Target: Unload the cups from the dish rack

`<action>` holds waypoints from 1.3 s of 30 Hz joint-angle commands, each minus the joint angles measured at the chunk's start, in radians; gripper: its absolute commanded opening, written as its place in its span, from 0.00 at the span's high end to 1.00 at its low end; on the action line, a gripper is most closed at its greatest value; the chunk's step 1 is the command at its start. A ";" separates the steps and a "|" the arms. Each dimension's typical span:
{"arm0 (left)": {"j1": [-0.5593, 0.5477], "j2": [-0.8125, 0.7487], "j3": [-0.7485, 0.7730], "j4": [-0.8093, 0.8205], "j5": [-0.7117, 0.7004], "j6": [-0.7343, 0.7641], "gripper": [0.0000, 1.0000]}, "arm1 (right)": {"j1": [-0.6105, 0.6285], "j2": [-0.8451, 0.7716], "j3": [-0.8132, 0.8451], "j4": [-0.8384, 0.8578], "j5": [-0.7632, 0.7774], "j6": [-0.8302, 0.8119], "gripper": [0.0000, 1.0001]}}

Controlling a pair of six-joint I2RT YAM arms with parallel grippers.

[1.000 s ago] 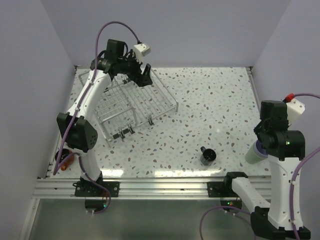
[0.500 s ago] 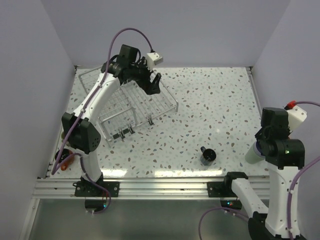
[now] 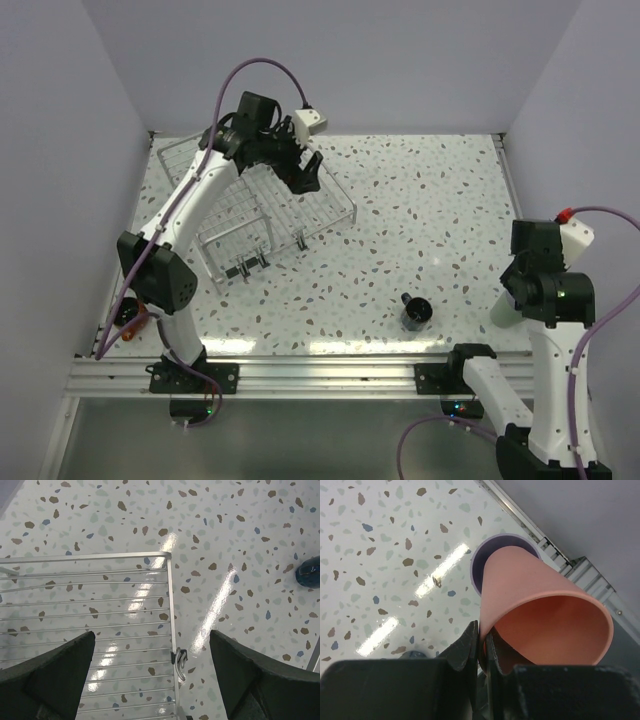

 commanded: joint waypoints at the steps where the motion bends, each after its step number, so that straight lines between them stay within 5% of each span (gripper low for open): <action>1: 0.002 -0.054 -0.013 0.002 0.005 0.030 0.00 | -0.002 0.012 -0.012 -0.228 0.013 0.023 1.00; 7: 0.002 -0.083 -0.053 0.034 -0.001 0.043 0.00 | -0.002 0.032 -0.024 -0.228 0.004 0.035 1.00; 8: 0.002 -0.086 -0.057 0.036 -0.001 0.049 0.00 | -0.002 0.038 -0.024 -0.228 0.007 0.035 0.97; 9: 0.002 -0.089 -0.061 0.036 -0.001 0.052 0.00 | -0.002 0.040 -0.024 -0.228 0.011 0.038 0.80; 18: 0.002 -0.095 -0.067 0.041 -0.012 0.075 0.00 | -0.002 0.066 -0.027 -0.228 0.010 0.035 0.55; 28: 0.002 -0.095 -0.083 0.051 -0.018 0.076 0.00 | -0.004 0.079 -0.001 -0.225 -0.001 0.006 0.53; 39: 0.005 -0.130 -0.059 0.083 -0.206 0.029 0.00 | -0.002 0.185 0.207 0.001 -0.301 -0.206 0.04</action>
